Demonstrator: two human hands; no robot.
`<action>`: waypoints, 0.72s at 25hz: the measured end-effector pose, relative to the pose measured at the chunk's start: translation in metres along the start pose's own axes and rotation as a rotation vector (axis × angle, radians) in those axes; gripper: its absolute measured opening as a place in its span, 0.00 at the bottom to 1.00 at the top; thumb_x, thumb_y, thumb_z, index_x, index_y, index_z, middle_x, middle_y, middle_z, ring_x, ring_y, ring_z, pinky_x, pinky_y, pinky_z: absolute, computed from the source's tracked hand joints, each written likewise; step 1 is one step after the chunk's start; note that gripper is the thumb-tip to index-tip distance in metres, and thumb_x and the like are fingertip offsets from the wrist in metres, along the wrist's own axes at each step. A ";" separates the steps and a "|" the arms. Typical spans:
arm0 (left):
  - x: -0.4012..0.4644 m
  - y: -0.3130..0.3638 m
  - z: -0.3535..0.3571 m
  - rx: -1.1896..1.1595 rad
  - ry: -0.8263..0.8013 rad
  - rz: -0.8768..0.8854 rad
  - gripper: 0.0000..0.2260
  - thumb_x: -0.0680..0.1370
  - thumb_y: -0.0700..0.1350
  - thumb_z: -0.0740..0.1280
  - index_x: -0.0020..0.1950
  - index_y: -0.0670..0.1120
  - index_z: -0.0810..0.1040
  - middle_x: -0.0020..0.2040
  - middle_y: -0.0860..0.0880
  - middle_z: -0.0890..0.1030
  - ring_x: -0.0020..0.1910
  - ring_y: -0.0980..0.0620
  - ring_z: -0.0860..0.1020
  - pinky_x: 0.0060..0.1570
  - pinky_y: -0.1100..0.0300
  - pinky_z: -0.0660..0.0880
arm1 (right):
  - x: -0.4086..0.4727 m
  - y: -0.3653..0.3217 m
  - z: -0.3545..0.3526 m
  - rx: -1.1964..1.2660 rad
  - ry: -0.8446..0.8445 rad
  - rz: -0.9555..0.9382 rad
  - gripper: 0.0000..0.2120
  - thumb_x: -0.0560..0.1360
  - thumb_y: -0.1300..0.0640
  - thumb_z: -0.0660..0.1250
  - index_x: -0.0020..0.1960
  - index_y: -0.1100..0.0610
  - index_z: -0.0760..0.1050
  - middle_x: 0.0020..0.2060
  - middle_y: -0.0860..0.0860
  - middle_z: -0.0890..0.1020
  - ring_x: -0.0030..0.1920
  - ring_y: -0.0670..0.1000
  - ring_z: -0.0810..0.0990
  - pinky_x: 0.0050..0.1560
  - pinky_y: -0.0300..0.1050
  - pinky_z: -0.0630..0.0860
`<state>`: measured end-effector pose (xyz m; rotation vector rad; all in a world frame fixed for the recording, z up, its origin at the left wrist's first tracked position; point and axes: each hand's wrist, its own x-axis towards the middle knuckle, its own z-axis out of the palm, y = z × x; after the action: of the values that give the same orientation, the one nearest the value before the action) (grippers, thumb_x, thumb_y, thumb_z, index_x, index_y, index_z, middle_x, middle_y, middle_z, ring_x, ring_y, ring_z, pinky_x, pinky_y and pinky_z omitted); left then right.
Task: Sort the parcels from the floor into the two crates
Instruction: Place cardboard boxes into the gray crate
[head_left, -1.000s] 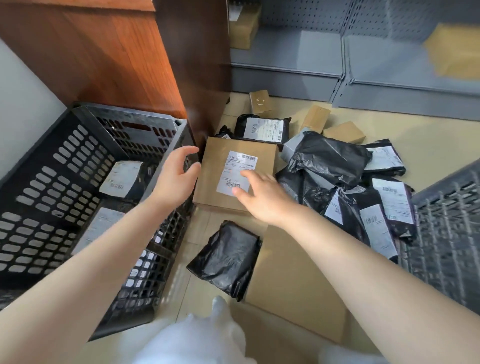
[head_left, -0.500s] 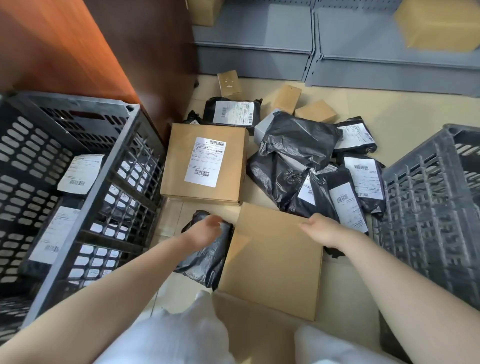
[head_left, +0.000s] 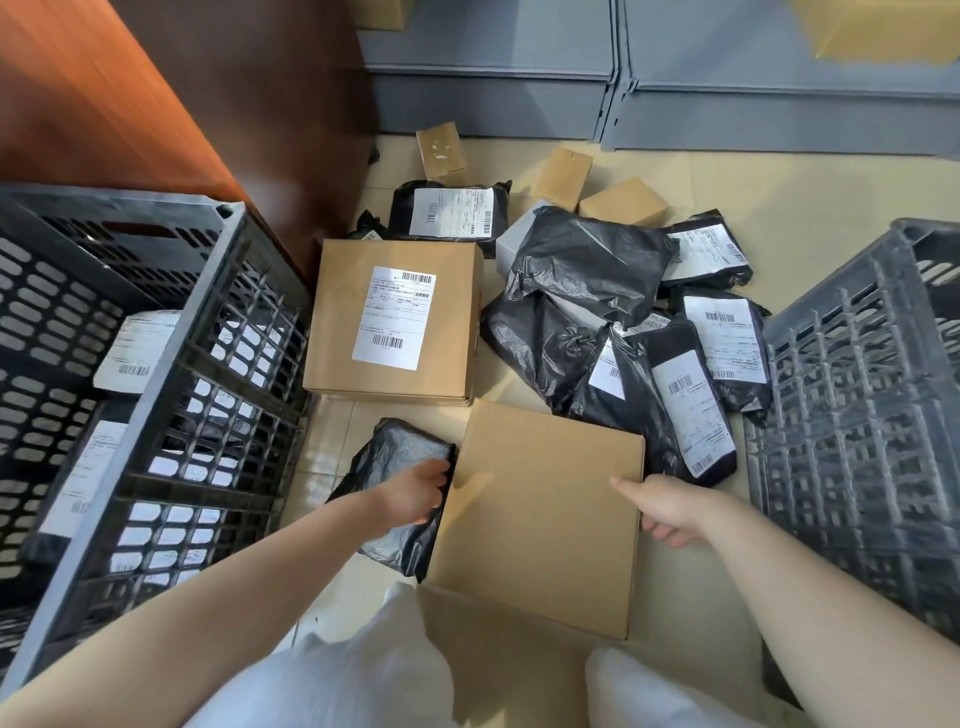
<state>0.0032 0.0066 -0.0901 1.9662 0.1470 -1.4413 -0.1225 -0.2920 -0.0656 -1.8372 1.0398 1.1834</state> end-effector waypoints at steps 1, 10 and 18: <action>0.001 -0.001 0.003 -0.013 -0.016 0.004 0.30 0.77 0.32 0.56 0.77 0.50 0.60 0.73 0.49 0.69 0.63 0.47 0.73 0.61 0.53 0.73 | 0.002 0.001 0.001 0.044 -0.007 -0.001 0.34 0.79 0.33 0.54 0.75 0.54 0.64 0.53 0.57 0.78 0.55 0.57 0.79 0.60 0.54 0.77; -0.009 0.010 -0.001 -0.186 0.083 0.090 0.22 0.77 0.44 0.68 0.70 0.49 0.69 0.60 0.49 0.78 0.49 0.51 0.78 0.54 0.55 0.75 | -0.006 -0.014 -0.006 0.260 -0.023 -0.041 0.34 0.80 0.37 0.58 0.76 0.59 0.62 0.66 0.67 0.73 0.57 0.62 0.78 0.61 0.55 0.77; -0.046 0.043 -0.014 -0.226 0.152 0.130 0.14 0.80 0.51 0.64 0.65 0.53 0.72 0.60 0.50 0.80 0.56 0.51 0.79 0.49 0.56 0.76 | -0.026 -0.025 -0.021 0.587 0.049 -0.095 0.35 0.78 0.34 0.59 0.77 0.53 0.61 0.75 0.59 0.66 0.71 0.67 0.68 0.61 0.60 0.73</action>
<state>0.0171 -0.0044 -0.0278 1.8615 0.2349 -1.1405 -0.0989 -0.2932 -0.0306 -1.4336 1.1617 0.6793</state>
